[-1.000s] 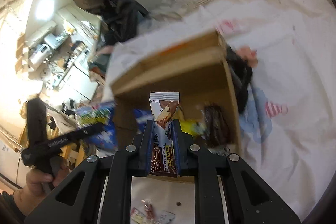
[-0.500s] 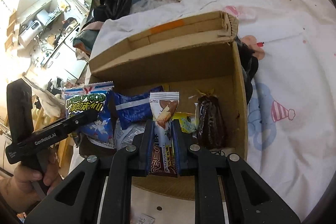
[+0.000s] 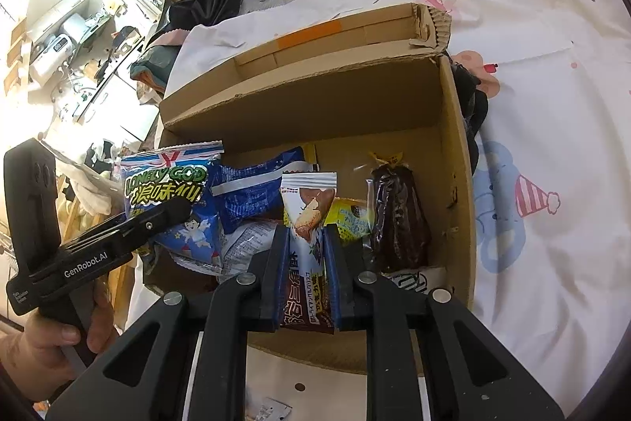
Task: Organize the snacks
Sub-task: 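Open both grippers to drop the bag and bar into the box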
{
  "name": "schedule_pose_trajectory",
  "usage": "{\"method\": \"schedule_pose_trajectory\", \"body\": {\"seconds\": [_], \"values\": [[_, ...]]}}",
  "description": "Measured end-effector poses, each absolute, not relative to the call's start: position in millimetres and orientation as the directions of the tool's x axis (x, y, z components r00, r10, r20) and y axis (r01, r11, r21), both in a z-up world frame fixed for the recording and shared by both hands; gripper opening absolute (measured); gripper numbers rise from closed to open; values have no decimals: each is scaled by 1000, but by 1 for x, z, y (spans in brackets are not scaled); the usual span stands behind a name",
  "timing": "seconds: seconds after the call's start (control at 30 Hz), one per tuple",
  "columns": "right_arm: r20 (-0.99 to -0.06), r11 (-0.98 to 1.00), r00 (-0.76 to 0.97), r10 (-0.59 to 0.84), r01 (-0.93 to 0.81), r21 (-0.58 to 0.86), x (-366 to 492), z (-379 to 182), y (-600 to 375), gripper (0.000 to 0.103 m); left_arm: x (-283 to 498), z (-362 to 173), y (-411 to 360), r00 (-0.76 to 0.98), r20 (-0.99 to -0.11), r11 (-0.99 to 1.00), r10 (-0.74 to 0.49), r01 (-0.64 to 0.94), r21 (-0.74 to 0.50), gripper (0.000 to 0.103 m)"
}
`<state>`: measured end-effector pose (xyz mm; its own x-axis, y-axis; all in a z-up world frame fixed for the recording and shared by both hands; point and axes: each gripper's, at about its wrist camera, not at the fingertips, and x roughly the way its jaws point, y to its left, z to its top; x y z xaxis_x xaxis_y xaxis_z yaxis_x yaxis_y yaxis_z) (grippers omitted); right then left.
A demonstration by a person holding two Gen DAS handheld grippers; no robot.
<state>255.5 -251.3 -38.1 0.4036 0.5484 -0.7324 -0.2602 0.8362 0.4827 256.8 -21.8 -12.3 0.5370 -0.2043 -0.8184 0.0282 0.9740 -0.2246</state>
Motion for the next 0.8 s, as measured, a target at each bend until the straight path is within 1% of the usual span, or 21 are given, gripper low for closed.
{"method": "schedule_pose_trajectory", "body": {"seconds": [0.1, 0.13, 0.2, 0.27, 0.33, 0.37, 0.43, 0.47, 0.5, 0.53, 0.57, 0.6, 0.7, 0.8], "values": [[-735, 835, 397, 550, -261, 484, 256, -39, -250, 21, 256, -13, -23, 532, -822, 975, -203, 33, -219, 51], [-738, 836, 393, 549, -262, 483, 256, -40, -249, 21, 256, -12, -24, 529, -824, 976, -202, 38, -215, 53], [-739, 836, 391, 549, -258, 484, 257, -41, -249, 21, 255, -11, -26, 527, -826, 977, -201, 49, -207, 60], [-732, 829, 388, 560, -258, 497, 257, -41, -249, 22, 254, -10, -27, 531, -826, 980, -188, 47, -192, 76], [-730, 829, 392, 559, -255, 498, 258, -41, -250, 22, 252, -8, -27, 542, -822, 982, -177, 41, -184, 82], [-730, 829, 394, 559, -254, 498, 258, -41, -250, 22, 251, -7, -26, 546, -819, 982, -176, 40, -185, 82], [-727, 826, 391, 564, -245, 508, 259, -41, -252, 26, 252, -5, -24, 547, -819, 983, -172, 37, -182, 82], [-723, 821, 389, 571, -240, 518, 259, -41, -253, 34, 252, -5, -24, 548, -819, 983, -169, 34, -180, 82], [-715, 814, 392, 579, -232, 532, 259, -41, -256, 44, 252, -4, -23, 550, -818, 983, -166, 31, -179, 82], [-707, 811, 401, 583, -229, 539, 259, -40, -258, 50, 251, -4, -22, 555, -815, 983, -164, 27, -180, 82], [-701, 809, 410, 584, -226, 542, 258, -39, -259, 60, 250, -3, -22, 560, -812, 983, -163, 26, -180, 82], [-694, 809, 422, 584, -223, 544, 258, -37, -260, 66, 249, -1, -21, 568, -808, 984, -158, 25, -175, 82], [-671, 797, 442, 595, -224, 560, 257, -33, -264, 67, 242, 12, -21, 639, -757, 989, -132, 31, -146, 82], [-676, 800, 441, 590, -210, 562, 259, -33, -266, 67, 241, 17, -22, 653, -748, 991, -124, 39, -130, 83]]}}
